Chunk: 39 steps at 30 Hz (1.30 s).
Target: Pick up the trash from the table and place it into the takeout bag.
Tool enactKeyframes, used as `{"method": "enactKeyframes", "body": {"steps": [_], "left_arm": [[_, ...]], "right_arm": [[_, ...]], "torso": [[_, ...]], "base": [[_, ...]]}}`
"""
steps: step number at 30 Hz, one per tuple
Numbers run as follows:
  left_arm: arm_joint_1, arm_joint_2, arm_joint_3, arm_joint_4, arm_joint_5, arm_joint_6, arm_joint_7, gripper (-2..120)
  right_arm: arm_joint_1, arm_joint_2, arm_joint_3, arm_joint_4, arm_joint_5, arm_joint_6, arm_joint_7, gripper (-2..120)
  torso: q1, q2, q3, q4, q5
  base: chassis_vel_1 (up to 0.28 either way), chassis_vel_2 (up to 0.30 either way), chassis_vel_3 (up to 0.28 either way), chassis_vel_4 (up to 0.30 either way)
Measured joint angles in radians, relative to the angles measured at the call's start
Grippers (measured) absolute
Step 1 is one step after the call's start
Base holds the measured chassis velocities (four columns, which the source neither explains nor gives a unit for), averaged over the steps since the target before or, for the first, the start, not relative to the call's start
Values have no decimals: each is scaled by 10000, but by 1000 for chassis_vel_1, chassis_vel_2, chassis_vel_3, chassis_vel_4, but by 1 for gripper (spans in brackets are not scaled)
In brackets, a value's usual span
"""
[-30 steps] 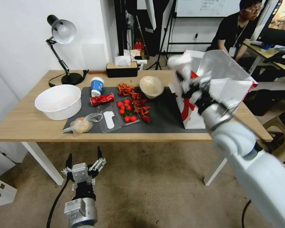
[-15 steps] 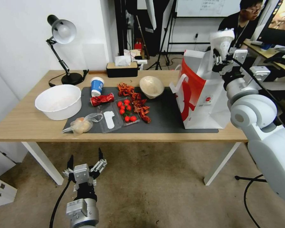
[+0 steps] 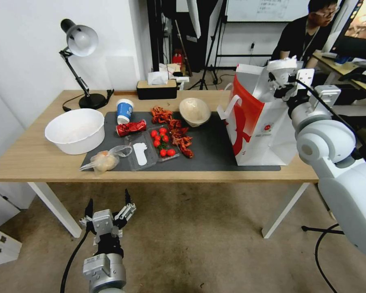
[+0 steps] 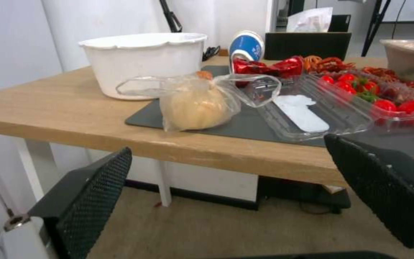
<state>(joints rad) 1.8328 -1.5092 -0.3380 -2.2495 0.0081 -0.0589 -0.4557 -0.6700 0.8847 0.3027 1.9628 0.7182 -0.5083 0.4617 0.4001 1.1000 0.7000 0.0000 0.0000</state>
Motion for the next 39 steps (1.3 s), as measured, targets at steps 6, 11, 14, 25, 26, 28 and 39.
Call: {"method": "enactKeyframes", "body": {"steps": [6, 11, 14, 25, 26, 28, 39], "left_arm": [[12, 17, -4, -29, 16, 2, -4, 100], [18, 31, -8, -88, 18, 12, -9, 100], [26, 45, -17, -136, 18, 22, -11, 100], [45, 36, -41, -270, 8, 67, -6, 100], [45, 36, -41, -270, 8, 67, -6, 100], [86, 46, -50, -270, 18, 40, 0, 100], [90, 86, -48, -212, 29, -22, 36, 100]], "right_arm": [[14, -81, -1, 100, 27, -384, 120, 97], [-11, -118, 1, 163, 90, -458, 103, 100], [-12, -129, 12, 226, 179, -343, 76, 100], [-723, -207, 117, 1703, 485, 440, -345, 100], [-723, -207, 117, 1703, 485, 440, -345, 100], [-1505, -291, 363, 2367, 442, 815, -835, 100], [-3367, -310, 585, 3246, -285, 1604, -1727, 100]], "torso": [[0, 0, 0, 0, 0], [-1, 0, 0, -1, -1], [-1, 0, 0, 0, 0], [0, 0, 0, 2, -2], [0, 0, 0, 2, -2], [0, 0, 0, 1, -2], [-4, 1, -1, -3, 0]], "base": [[0, 0, 0, 0], [0, 0, 0, 0], [0, 0, 0, 0], [0, 0, 0, 0], [0, 0, 0, 0], [0, 0, 0, 0], [0, 0, 0, 0]]}}
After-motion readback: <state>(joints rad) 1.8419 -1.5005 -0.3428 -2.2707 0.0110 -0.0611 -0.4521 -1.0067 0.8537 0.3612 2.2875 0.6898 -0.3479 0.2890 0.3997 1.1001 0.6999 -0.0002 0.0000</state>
